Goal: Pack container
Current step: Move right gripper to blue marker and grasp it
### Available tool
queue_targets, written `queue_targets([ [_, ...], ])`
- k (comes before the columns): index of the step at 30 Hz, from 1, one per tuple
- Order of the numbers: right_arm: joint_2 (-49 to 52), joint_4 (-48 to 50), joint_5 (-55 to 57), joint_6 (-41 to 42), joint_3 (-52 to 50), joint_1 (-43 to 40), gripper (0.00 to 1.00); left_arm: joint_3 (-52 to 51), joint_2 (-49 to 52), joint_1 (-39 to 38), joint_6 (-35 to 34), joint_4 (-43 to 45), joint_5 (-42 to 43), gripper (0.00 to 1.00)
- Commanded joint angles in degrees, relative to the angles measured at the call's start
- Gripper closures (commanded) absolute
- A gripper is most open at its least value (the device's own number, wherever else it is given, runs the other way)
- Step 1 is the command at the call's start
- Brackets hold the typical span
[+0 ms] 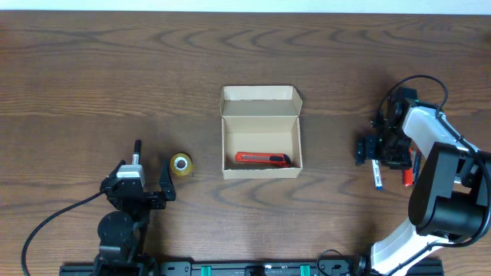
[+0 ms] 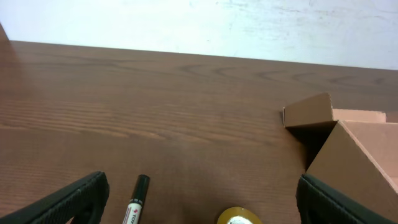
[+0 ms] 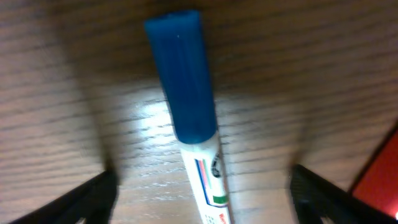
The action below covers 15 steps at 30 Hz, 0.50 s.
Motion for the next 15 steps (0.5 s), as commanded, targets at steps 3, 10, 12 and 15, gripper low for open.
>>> queue_targets([
  [3,2.27,0.87,0.85,-0.26,-0.26,-0.37,0.51,-1.53,-0.39,0.35,0.33,-0.68,0.81,0.05],
  [10,2.27,0.83,0.83,-0.9,-0.26,-0.35,0.76,-1.53,-0.39,0.35,0.33,-0.68,0.81,0.05],
  [12,2.27,0.81,0.83,-0.9,-0.26,-0.35,0.89,-1.53,-0.39,0.37,0.33,-0.68,0.81,0.05],
  [15,2.27,0.81,0.83,-0.9,-0.26,-0.35,0.93,-1.53,-0.39,0.35,0.33,-0.68,0.81,0.05],
])
